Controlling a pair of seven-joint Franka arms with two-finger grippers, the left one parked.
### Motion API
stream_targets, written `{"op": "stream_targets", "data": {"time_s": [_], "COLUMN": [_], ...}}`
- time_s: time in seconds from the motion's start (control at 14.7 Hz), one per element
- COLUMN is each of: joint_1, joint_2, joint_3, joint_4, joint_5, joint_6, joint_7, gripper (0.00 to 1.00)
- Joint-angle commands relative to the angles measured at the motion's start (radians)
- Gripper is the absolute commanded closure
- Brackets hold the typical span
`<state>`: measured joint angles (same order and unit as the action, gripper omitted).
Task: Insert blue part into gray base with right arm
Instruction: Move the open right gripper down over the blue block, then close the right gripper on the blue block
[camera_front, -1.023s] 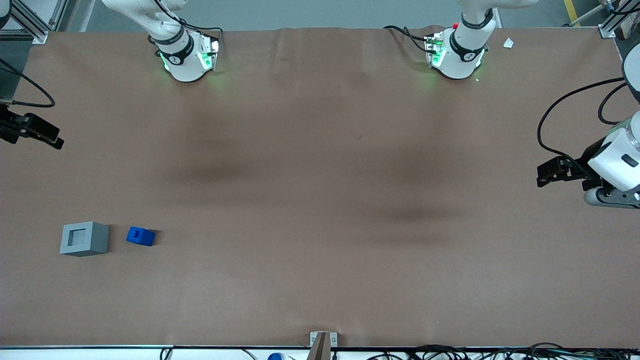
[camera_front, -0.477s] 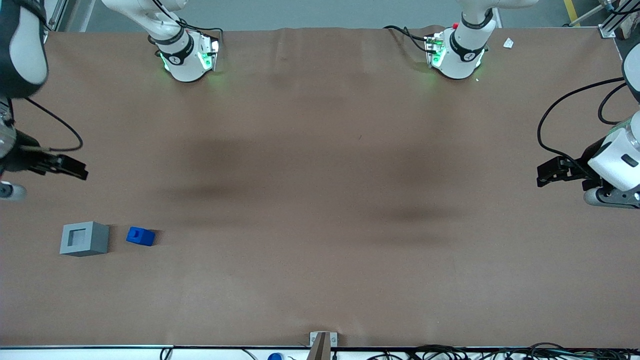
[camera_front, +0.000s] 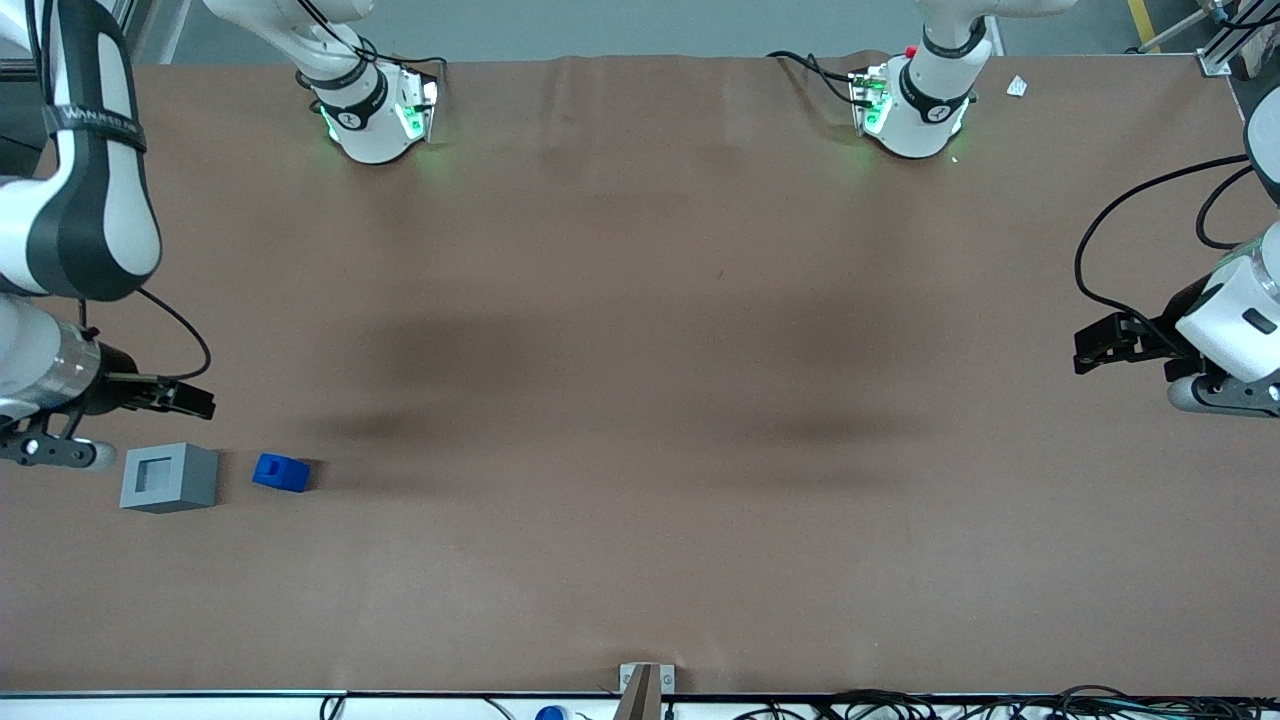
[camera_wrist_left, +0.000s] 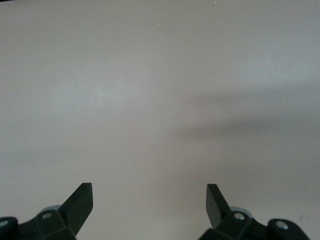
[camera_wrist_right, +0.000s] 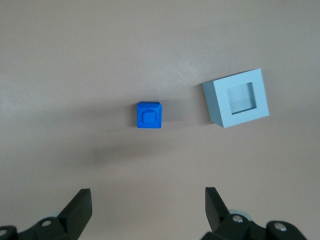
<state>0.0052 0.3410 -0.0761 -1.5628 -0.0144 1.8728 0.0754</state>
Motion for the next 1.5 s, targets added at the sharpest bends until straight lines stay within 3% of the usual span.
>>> {"op": "stream_targets", "data": {"time_s": [0.0, 0.61, 1.23, 1.43], "joint_1": [-0.023, -0.016, -0.025, -0.027], "joint_2": [0.061, 0.240, 0.326, 0.340], "joint_3": [-0.001, -0.002, -0.002, -0.002], "joint_4": [0.006, 0.009, 0.006, 0.006], "joint_5": [0.083, 0.077, 0.086, 0.086], "joint_6": [0.066, 0.241, 0.312, 0.331], "joint_7": [0.004, 0.053, 0.055, 0.055], "gripper": [0.00, 0.00, 0.01, 0.14]}}
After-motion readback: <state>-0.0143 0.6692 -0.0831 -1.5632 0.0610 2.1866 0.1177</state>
